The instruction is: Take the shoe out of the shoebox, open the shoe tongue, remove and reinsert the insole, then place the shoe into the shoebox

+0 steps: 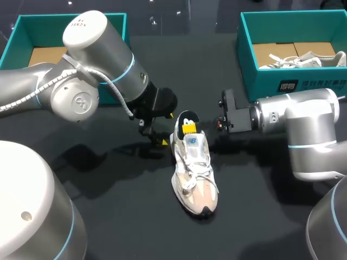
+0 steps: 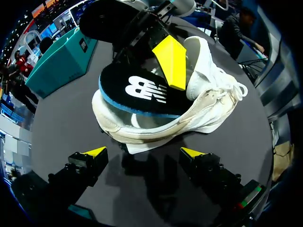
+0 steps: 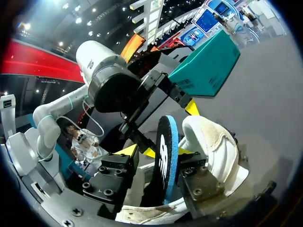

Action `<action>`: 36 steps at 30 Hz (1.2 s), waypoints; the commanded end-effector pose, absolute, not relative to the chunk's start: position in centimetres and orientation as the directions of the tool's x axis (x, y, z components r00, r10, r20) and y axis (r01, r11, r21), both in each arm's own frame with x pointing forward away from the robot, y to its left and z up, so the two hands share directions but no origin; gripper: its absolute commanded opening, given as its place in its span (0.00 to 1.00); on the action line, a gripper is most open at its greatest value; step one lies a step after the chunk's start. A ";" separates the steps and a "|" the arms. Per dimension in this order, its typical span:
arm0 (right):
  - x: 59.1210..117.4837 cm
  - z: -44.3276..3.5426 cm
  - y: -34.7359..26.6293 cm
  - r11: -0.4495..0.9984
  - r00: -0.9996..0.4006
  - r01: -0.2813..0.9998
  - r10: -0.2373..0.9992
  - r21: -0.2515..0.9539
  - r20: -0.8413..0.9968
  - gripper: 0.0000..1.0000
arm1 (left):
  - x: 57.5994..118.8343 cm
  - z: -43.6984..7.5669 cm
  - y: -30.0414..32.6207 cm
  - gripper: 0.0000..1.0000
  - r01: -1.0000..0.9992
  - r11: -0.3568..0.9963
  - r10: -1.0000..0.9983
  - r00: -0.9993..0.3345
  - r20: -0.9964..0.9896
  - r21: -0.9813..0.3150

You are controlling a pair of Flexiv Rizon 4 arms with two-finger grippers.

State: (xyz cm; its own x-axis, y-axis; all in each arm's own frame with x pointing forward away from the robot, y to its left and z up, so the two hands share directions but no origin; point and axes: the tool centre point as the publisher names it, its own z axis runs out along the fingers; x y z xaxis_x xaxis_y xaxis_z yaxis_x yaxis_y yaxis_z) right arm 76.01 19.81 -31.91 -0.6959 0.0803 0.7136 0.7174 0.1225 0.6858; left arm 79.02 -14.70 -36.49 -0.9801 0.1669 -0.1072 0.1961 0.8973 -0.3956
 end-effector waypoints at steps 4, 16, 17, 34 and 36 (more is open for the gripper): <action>76.8 -31.9 19.2 0.129 -0.693 0.720 0.067 0.682 0.718 0.02 | 79.1 -36.6 -14.7 1.00 0.197 0.897 0.168 -0.980 -0.107 -0.395; 74.7 -34.3 19.7 0.154 -0.586 0.806 0.064 0.572 0.808 0.00 | 79.1 -36.6 -14.7 1.00 0.197 0.897 0.168 -0.980 -0.107 -0.395; 74.6 -34.5 19.7 0.154 -0.573 0.815 0.069 0.559 0.816 0.00 | 79.1 -36.6 -14.7 1.00 0.197 0.897 0.168 -0.980 -0.107 -0.395; 76.3 -31.8 19.6 0.167 -0.668 0.742 0.098 0.649 0.738 0.38 | 79.1 -36.6 -14.7 1.00 0.197 0.897 0.168 -0.980 -0.107 -0.395; 76.6 -31.8 19.6 0.172 -0.671 0.739 0.097 0.651 0.735 0.35 | 79.1 -36.6 -14.7 1.00 0.197 0.897 0.168 -0.980 -0.107 -0.395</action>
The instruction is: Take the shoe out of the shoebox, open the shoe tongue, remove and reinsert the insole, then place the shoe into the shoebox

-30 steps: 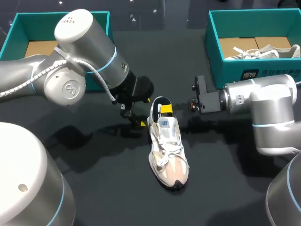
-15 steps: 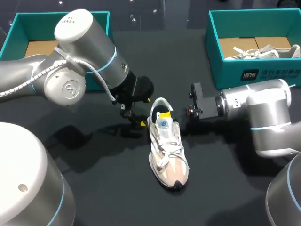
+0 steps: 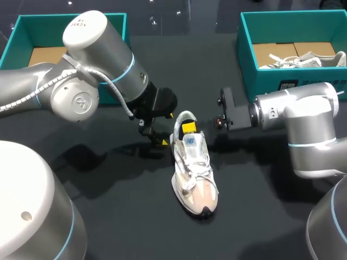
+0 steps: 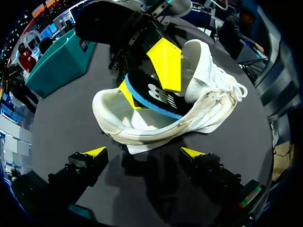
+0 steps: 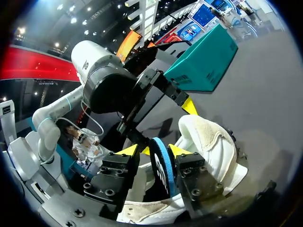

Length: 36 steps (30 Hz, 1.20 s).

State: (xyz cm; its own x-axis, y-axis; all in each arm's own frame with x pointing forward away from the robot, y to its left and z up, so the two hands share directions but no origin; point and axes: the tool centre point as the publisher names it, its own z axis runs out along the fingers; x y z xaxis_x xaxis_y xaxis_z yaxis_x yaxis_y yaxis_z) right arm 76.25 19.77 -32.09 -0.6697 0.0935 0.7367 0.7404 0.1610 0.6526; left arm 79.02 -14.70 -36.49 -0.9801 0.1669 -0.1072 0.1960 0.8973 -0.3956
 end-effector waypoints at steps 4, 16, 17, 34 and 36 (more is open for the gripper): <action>76.9 -32.3 19.7 0.182 -0.659 0.748 0.091 0.639 0.746 0.09 | 79.1 -36.6 -14.7 1.00 0.197 0.897 0.168 -0.980 -0.107 -0.395; 75.7 -34.5 20.0 0.165 -0.584 0.808 0.099 0.566 0.805 0.00 | 79.1 -36.6 -14.7 1.00 0.197 0.897 0.168 -0.980 -0.107 -0.395; 75.6 -34.3 20.0 0.160 -0.589 0.805 0.103 0.571 0.802 0.00 | 79.1 -36.6 -14.7 1.00 0.197 0.897 0.168 -0.980 -0.107 -0.395; 76.4 -30.0 20.0 0.217 -0.703 0.711 0.177 0.669 0.689 0.73 | 79.0 -35.3 -14.3 1.00 0.230 0.880 0.185 -0.972 -0.146 -0.416; 76.4 -29.8 19.8 0.219 -0.702 0.712 0.187 0.667 0.687 0.73 | 79.1 -35.1 -14.1 1.00 0.230 0.879 0.183 -0.972 -0.149 -0.419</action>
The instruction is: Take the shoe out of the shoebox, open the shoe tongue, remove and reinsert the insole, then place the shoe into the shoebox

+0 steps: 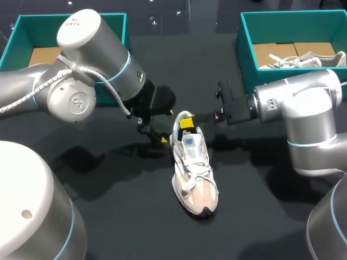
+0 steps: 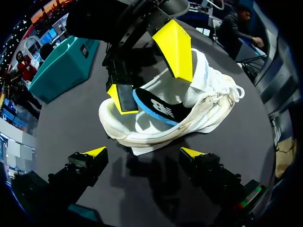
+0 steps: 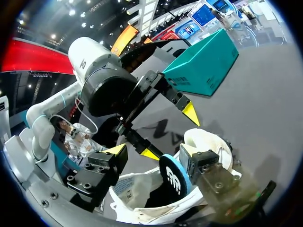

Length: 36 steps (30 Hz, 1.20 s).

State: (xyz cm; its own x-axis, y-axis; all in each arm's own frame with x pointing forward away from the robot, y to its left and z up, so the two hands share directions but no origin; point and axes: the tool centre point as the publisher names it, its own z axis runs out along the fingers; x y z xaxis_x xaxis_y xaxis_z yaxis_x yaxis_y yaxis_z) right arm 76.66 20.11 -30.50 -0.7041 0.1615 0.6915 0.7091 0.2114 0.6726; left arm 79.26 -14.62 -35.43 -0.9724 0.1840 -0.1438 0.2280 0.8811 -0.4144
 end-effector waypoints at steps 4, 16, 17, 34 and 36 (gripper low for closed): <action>76.2 -30.0 19.1 0.211 -0.690 0.724 0.204 0.657 0.695 0.72 | 79.4 -34.6 -13.8 1.00 0.243 0.872 0.191 -0.968 -0.160 -0.425; 75.2 -29.1 17.2 0.172 -0.679 0.731 0.284 0.661 0.677 0.76 | 80.6 -33.3 -12.3 1.00 0.269 0.864 0.207 -0.960 -0.187 -0.425; 75.2 -29.0 16.9 0.170 -0.675 0.734 0.294 0.658 0.677 0.78 | 80.7 -33.2 -12.2 1.00 0.271 0.864 0.208 -0.960 -0.189 -0.425; 75.6 -28.9 13.3 0.129 -0.567 0.807 0.441 0.577 0.695 0.74 | 81.7 -31.6 -10.5 1.00 0.317 0.852 0.241 -0.944 -0.226 -0.417; 75.5 -28.7 12.7 0.129 -0.551 0.817 0.461 0.562 0.696 0.73 | 81.9 -31.3 -10.1 1.00 0.339 0.846 0.263 -0.937 -0.231 -0.412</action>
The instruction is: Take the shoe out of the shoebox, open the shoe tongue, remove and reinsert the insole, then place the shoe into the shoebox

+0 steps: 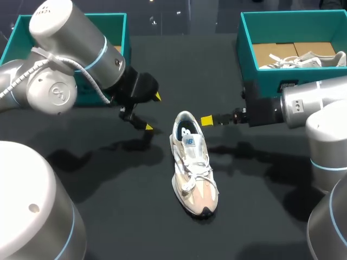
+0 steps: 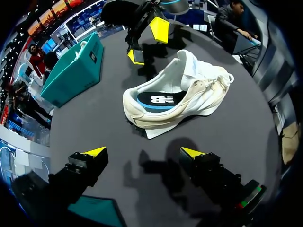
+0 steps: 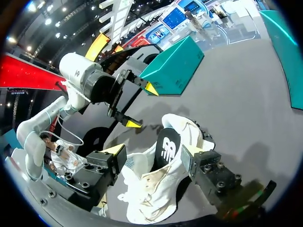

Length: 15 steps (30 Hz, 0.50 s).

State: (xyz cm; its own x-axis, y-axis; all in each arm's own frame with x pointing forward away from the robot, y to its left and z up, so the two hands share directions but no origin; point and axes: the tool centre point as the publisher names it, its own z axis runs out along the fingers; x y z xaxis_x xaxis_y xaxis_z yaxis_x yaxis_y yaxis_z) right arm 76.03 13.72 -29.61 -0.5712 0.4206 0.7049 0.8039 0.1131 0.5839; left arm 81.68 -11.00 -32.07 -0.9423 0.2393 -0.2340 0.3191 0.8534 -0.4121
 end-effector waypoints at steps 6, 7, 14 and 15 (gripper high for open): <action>75.6 -28.1 11.4 0.139 -0.488 0.857 0.533 0.497 0.692 0.70 | 82.3 -30.2 -8.8 1.00 0.409 0.825 0.332 -0.909 -0.252 -0.390; 75.6 -28.0 11.3 0.141 -0.476 0.863 0.546 0.485 0.690 0.70 | 82.4 -30.0 -8.5 1.00 0.420 0.820 0.344 -0.905 -0.251 -0.390; 75.1 -26.7 9.9 0.154 -0.419 0.895 0.611 0.419 0.672 0.68 | 82.7 -28.6 -6.8 1.00 0.497 0.782 0.426 -0.867 -0.259 -0.376; 75.0 -26.5 9.7 0.155 -0.412 0.899 0.619 0.410 0.669 0.69 | 82.8 -28.3 -6.6 1.00 0.511 0.774 0.439 -0.859 -0.264 -0.374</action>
